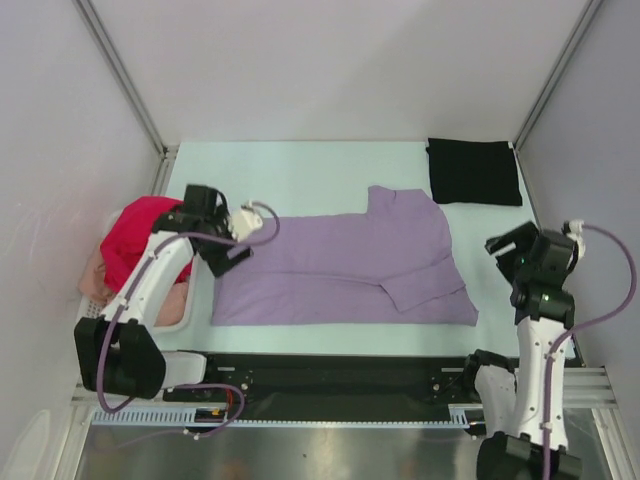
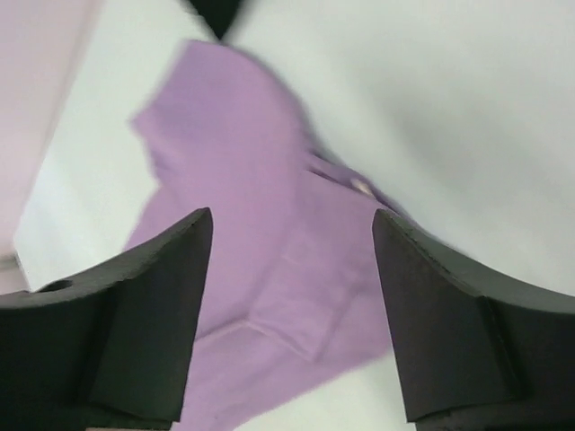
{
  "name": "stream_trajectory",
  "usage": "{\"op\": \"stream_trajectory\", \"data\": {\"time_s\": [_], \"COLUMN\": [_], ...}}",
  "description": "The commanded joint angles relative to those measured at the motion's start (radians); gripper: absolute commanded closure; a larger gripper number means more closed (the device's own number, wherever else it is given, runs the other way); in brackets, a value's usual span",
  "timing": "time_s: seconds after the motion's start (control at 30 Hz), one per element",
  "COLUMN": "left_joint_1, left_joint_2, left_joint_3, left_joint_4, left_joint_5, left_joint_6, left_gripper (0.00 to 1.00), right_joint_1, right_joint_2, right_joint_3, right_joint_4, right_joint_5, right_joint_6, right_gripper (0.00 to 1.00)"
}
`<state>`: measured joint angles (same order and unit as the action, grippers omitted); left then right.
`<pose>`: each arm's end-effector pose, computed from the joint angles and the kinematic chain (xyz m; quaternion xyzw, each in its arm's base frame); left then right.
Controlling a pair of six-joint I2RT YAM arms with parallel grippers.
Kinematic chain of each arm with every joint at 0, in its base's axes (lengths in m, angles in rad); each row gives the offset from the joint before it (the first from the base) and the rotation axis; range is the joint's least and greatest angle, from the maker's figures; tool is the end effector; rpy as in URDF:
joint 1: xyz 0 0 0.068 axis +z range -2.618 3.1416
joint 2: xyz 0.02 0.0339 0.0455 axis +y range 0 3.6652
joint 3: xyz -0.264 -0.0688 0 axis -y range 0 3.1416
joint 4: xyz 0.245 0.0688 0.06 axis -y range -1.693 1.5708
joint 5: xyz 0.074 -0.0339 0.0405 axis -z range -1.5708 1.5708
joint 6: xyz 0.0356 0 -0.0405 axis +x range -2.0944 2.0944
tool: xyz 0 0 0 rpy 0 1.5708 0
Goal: Fold and stack the t-shirts
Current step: Fold the tshirt
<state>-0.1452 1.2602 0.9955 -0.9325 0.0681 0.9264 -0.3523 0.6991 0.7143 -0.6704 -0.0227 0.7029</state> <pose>0.2287 -0.0359 0.2567 0.5068 0.8412 0.0397 0.1844 0.1400 -0.0506 0.2803 0.4473 0.7775 0.0871 0.4334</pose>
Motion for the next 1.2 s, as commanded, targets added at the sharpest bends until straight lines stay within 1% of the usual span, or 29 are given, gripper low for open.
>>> {"op": "stream_trajectory", "data": {"time_s": [0.0,0.03,0.07,0.1,0.13,0.17,0.23,0.27,0.3,0.33,0.37,0.4,0.5,0.53,0.57,0.6,0.63,0.7,0.77,0.8,0.87,0.97,1.03,1.1,1.13,1.17], "left_joint_1": [0.053,0.053,0.053,0.053,0.053,0.053,0.053,0.053,0.053,0.053,0.055,0.058,0.065,0.067,0.071,0.075,0.078,0.088,0.102,0.105,0.113,0.114,0.114,0.118,0.119,0.124], "left_joint_2": [0.086,0.152,0.192,0.233,0.317,0.358,0.456,0.488,0.519,0.578,0.603,0.629,0.705,0.734,0.748,0.775,0.789,0.823,0.841,0.852,0.864,0.88,0.889,0.912,0.92,0.926], "left_joint_3": [0.188,0.209,0.228,0.282,0.31,0.336,0.394,0.411,0.448,0.469,0.491,0.526,0.586,0.597,0.604,0.618,0.627,0.652,0.663,0.666,0.672,0.669,0.66,0.669,0.675,0.678], "left_joint_4": [0.217,0.248,0.289,0.294,0.297,0.296,0.308,0.323,0.327,0.33,0.339,0.342,0.336,0.334,0.334,0.336,0.331,0.31,0.298,0.296,0.281,0.259,0.261,0.258,0.248,0.242], "left_joint_5": [0.061,0.021,0.0,-0.025,-0.06,-0.065,-0.106,-0.131,-0.145,-0.16,-0.187,-0.197,-0.194,-0.197,-0.202,-0.209,-0.208,-0.192,-0.177,-0.166,-0.154,-0.117,-0.114,-0.106,-0.099,-0.081], "left_joint_6": [-0.208,-0.284,-0.314,-0.342,-0.381,-0.394,-0.425,-0.431,-0.435,-0.448,-0.455,-0.462,-0.466,-0.465,-0.465,-0.465,-0.466,-0.477,-0.482,-0.486,-0.486,-0.475,-0.469,-0.466,-0.465,-0.466], "left_gripper": [0.01,0.06,0.2,0.26,0.32,0.33,0.33,0.33,0.33,0.32,0.32,0.32,0.3,0.28,0.27,0.27,0.27,0.27,0.27,0.27,0.27,0.28,0.28,0.3,0.32,0.33], "right_joint_1": [0.144,0.177,0.212,0.264,0.288,0.305,0.344,0.349,0.349,0.381,0.388,0.392,0.409,0.415,0.427,0.434,0.437,0.446,0.45,0.454,0.457,0.457,0.463,0.464,0.464,0.464], "right_joint_2": [0.113,0.24,0.31,0.382,0.536,0.603,0.739,0.858,0.908,0.956,1.053,1.097,1.275,1.316,1.358,1.448,1.486,1.604,1.672,1.721,1.755,1.778,1.769,1.761,1.763,1.768], "right_joint_3": [0.132,0.17,0.271,0.327,0.379,0.493,0.597,0.643,0.727,0.766,0.804,0.886,0.996,1.072,1.112,1.152,1.244,1.33,1.436,1.461,1.517,1.521,1.476,1.443,1.439,1.441], "right_joint_4": [0.297,0.307,0.304,0.272,0.25,0.209,0.181,0.166,0.166,0.166,0.163,0.158,0.143,0.134,0.108,0.091,0.074,0.02,-0.023,-0.034,-0.064,-0.083,-0.067,-0.052,-0.054,-0.064], "right_joint_5": [-0.026,-0.02,-0.02,-0.029,-0.039,-0.051,-0.06,-0.062,-0.05,-0.048,-0.043,-0.033,-0.065,-0.069,-0.065,-0.043,-0.034,-0.02,-0.02,-0.011,-0.01,-0.02,-0.026,-0.02,-0.022,-0.032], "right_joint_6": [-0.201,-0.286,-0.328,-0.367,-0.438,-0.468,-0.541,-0.559,-0.569,-0.591,-0.595,-0.6,-0.622,-0.628,-0.638,-0.645,-0.651,-0.657,-0.661,-0.663,-0.663,-0.654,-0.657,-0.663,-0.663,-0.663], "right_gripper": [0.26,0.29,0.34,0.4,0.43,0.48,0.51,0.55,0.55,0.56,0.56,0.56,0.55,0.54,0.53,0.53,0.53,0.5,0.48,0.48,0.48,0.47,0.47,0.51,0.54,0.66]}}
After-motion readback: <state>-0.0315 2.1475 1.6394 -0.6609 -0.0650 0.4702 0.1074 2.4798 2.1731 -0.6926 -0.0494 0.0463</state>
